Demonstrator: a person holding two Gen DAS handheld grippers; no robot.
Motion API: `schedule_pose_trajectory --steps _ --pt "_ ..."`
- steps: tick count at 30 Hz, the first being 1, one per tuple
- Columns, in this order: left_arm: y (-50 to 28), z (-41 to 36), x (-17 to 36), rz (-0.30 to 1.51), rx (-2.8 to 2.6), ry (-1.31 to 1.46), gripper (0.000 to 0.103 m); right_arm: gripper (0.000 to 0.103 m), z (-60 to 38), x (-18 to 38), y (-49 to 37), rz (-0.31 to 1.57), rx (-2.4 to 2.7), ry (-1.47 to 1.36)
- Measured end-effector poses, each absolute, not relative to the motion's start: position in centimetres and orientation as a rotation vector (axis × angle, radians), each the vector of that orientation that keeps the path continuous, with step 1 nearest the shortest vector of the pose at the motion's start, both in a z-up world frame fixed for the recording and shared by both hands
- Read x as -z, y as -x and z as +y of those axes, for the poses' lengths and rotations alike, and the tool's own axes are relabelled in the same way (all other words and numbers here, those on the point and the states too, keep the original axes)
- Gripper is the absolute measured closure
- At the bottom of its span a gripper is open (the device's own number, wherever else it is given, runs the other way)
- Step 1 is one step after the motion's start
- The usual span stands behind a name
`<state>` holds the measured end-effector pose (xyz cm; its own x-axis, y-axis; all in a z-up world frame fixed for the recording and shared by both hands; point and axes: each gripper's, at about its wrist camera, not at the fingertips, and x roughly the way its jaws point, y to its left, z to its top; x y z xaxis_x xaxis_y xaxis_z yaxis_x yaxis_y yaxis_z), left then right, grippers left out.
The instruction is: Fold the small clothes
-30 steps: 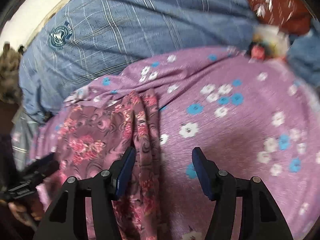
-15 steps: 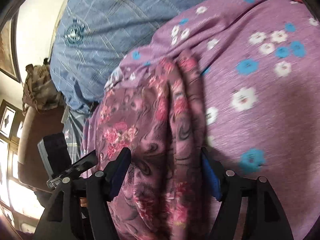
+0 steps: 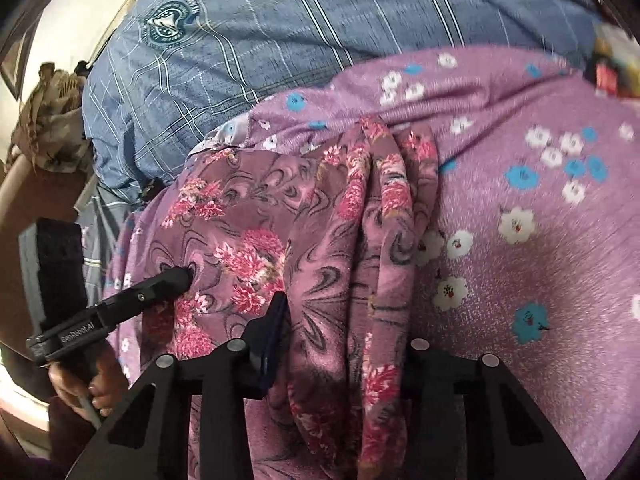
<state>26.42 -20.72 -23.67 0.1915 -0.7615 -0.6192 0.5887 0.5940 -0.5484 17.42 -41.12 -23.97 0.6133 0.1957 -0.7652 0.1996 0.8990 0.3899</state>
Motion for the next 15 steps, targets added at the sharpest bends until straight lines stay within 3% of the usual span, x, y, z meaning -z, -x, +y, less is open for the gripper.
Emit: schedule_pose_trajectory --steps 9,15 --pt "-25.7 -16.3 18.6 0.891 0.952 0.257 0.081 0.070 -37.1 18.5 -17.3 0.769 -0.042 -0.448" --pt "-26.4 -12.4 16.8 0.823 0.860 0.259 0.081 0.071 -34.1 19.0 -20.5 0.771 -0.136 -0.543"
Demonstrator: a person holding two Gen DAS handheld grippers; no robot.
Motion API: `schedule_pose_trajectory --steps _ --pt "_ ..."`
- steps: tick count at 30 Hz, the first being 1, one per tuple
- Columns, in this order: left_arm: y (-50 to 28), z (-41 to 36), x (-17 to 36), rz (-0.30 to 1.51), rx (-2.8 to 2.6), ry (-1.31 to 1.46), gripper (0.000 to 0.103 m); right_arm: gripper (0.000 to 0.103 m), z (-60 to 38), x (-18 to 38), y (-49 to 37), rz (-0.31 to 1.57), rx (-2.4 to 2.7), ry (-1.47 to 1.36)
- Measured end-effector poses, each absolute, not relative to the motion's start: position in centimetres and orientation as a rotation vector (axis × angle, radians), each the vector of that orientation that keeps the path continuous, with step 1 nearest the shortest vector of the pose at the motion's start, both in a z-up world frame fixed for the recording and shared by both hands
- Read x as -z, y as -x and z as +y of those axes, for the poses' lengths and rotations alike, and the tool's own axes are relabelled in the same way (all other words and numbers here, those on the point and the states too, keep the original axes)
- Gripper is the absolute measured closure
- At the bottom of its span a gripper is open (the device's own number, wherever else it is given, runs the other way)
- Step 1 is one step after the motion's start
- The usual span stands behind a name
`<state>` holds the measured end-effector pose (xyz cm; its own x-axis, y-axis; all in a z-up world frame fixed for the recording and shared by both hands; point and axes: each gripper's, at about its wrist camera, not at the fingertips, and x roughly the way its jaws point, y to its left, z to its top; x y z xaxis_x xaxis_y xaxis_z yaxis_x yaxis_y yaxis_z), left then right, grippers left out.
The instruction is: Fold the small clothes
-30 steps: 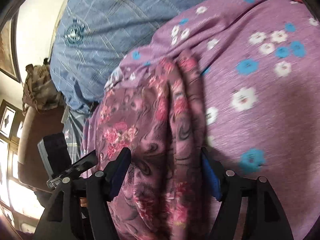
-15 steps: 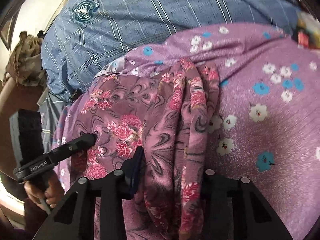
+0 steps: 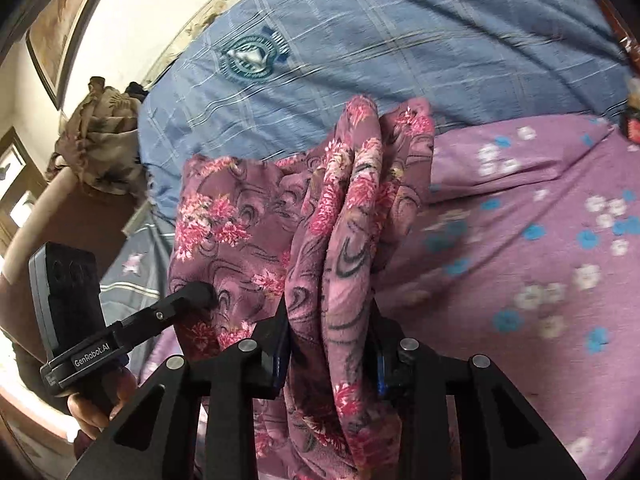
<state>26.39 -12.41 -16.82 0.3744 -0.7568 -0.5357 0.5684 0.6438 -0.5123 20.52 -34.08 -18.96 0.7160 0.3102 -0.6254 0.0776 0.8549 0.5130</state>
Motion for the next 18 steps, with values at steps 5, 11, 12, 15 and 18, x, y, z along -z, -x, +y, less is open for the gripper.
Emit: schedule_pose_trajectory --steps 5,11,12,15,18 --pt "-29.3 -10.4 19.9 0.908 0.701 0.279 0.081 0.071 -32.7 21.9 -23.2 0.818 -0.092 -0.541" --pt "-31.6 -10.1 23.3 0.975 0.499 0.233 0.063 0.055 -34.3 24.7 -24.7 0.911 0.012 -0.555" --pt "-31.5 -9.8 22.9 0.952 0.479 0.246 0.062 0.054 -34.5 24.0 -24.2 0.889 0.023 -0.547" --pt "-30.1 -9.0 21.3 0.852 0.458 0.248 0.053 0.049 -34.0 21.4 -22.6 0.777 0.068 -0.427" --pt "-28.2 -9.4 19.8 0.742 0.447 0.181 0.043 0.053 -32.3 19.5 -21.3 0.674 0.013 -0.327"
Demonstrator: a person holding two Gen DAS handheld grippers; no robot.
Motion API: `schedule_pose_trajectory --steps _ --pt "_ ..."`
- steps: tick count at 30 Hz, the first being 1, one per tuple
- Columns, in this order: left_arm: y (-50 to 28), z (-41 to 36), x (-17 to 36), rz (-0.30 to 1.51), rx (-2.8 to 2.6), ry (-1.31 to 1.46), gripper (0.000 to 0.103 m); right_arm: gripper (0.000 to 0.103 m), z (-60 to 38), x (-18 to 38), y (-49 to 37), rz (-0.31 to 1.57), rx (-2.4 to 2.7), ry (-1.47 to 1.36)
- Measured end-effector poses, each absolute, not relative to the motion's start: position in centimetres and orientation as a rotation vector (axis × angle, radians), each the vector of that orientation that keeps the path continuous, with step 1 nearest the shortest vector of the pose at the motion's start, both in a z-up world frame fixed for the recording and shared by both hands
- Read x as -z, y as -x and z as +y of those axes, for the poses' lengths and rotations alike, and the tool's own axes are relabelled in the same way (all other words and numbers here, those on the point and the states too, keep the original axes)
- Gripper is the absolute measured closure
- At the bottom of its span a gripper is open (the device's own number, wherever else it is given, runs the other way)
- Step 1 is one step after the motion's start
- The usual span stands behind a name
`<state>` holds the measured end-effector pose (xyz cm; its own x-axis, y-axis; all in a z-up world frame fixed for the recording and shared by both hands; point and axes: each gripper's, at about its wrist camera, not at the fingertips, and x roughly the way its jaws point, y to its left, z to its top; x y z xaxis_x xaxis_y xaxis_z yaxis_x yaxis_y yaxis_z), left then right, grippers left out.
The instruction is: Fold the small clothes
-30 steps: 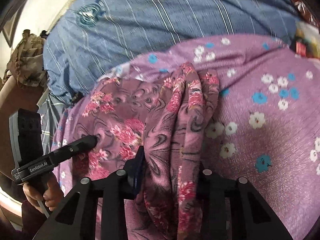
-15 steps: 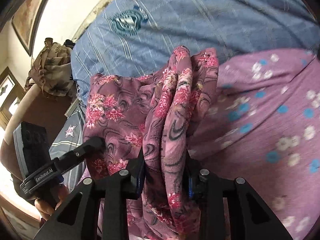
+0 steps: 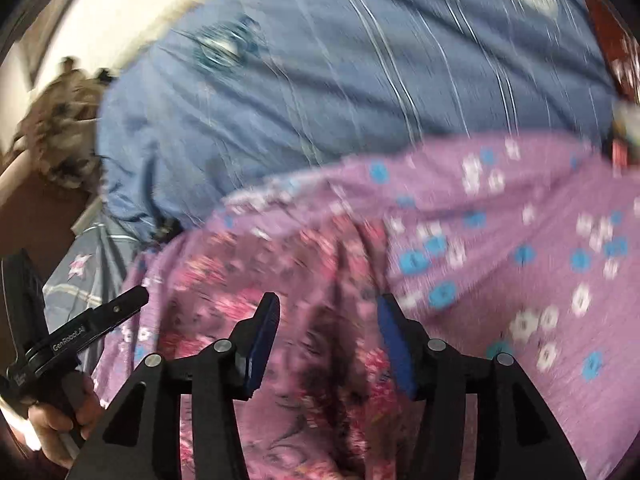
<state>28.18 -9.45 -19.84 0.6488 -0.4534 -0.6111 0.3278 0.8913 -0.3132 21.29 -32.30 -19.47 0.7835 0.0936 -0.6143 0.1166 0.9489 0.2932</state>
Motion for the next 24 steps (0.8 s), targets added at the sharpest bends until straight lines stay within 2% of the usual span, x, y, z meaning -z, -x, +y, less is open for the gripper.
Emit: schedule_pose_trajectory --steps 2,3,4,6,8,14,19,24 --pt "-27.3 -10.7 19.7 0.719 0.466 0.100 0.042 0.071 -30.1 19.0 -21.2 0.670 -0.044 -0.221" --pt "-27.2 -11.5 20.0 0.722 0.472 0.052 0.039 0.087 -29.2 19.4 -21.6 0.703 -0.066 -0.193" --pt "-27.2 -12.6 20.6 0.743 0.462 -0.011 0.037 0.095 -28.8 20.2 -22.4 0.747 -0.079 -0.188" --pt "-27.9 -14.1 23.2 0.837 0.426 -0.117 0.036 0.098 -28.8 23.3 -24.4 0.904 -0.054 -0.199" --pt "-28.6 -14.6 25.0 0.901 0.419 -0.129 0.036 0.102 -28.8 24.5 -25.0 0.937 -0.040 -0.198" --pt "-27.6 -13.2 23.5 0.861 0.413 -0.041 0.035 0.094 -26.6 22.5 -23.4 0.855 0.010 -0.070" --pt "-23.7 -12.2 20.6 0.767 0.398 0.008 0.033 0.076 -24.4 19.6 -20.8 0.778 0.094 0.045" --pt "-19.3 -10.9 18.0 0.693 0.373 0.008 0.029 0.074 -23.4 16.5 -18.1 0.712 0.191 0.110"
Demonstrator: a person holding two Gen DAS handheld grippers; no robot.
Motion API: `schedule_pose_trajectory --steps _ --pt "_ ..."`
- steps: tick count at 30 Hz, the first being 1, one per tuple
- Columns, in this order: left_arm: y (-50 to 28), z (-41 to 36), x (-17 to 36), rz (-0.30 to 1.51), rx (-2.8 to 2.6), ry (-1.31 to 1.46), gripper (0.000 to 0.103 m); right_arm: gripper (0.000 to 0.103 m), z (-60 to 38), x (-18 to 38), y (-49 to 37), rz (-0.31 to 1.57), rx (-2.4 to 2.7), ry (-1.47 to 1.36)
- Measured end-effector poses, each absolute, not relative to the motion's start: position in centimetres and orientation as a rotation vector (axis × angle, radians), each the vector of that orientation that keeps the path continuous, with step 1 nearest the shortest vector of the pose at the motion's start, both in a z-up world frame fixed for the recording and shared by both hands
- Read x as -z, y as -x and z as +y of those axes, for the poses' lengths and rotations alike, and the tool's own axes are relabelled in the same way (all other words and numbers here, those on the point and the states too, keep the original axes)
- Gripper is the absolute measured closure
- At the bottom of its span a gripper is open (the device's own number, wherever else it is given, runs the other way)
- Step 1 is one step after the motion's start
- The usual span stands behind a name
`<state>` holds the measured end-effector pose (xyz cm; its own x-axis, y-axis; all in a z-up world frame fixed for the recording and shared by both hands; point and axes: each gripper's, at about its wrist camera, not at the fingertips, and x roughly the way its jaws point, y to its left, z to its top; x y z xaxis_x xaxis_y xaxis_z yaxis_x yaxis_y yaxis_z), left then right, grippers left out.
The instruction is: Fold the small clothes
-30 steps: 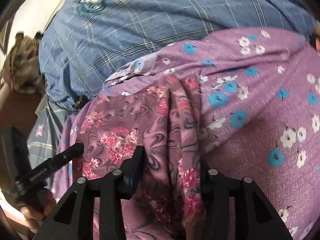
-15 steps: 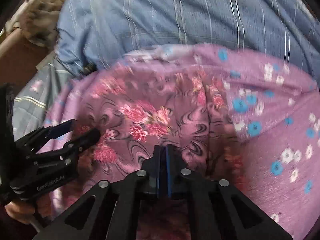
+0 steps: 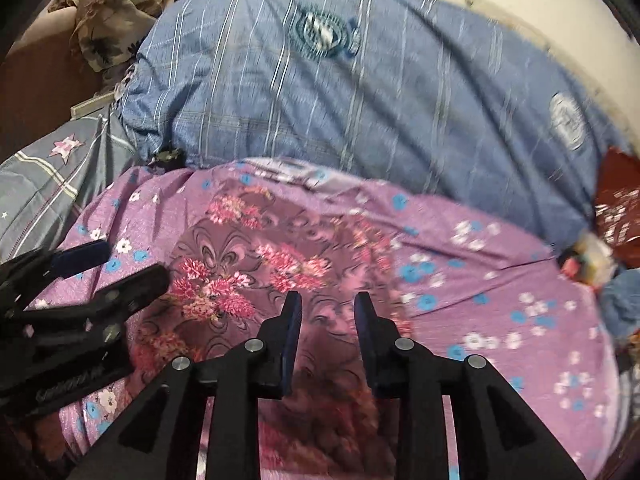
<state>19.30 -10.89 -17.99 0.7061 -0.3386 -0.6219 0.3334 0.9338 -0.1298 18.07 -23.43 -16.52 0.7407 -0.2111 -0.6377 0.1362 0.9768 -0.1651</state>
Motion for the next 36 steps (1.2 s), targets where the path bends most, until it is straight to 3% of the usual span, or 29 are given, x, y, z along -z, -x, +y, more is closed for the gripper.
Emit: schedule_pose_trajectory --steps 19,36 --pt "-8.2 -7.4 8.2 0.450 0.302 -0.080 0.019 0.064 -21.4 7.2 -6.7 0.546 0.265 0.075" --pt "-2.5 -6.6 3.8 0.351 0.288 -0.087 0.014 0.056 -19.6 2.7 -0.3 0.438 0.268 0.080"
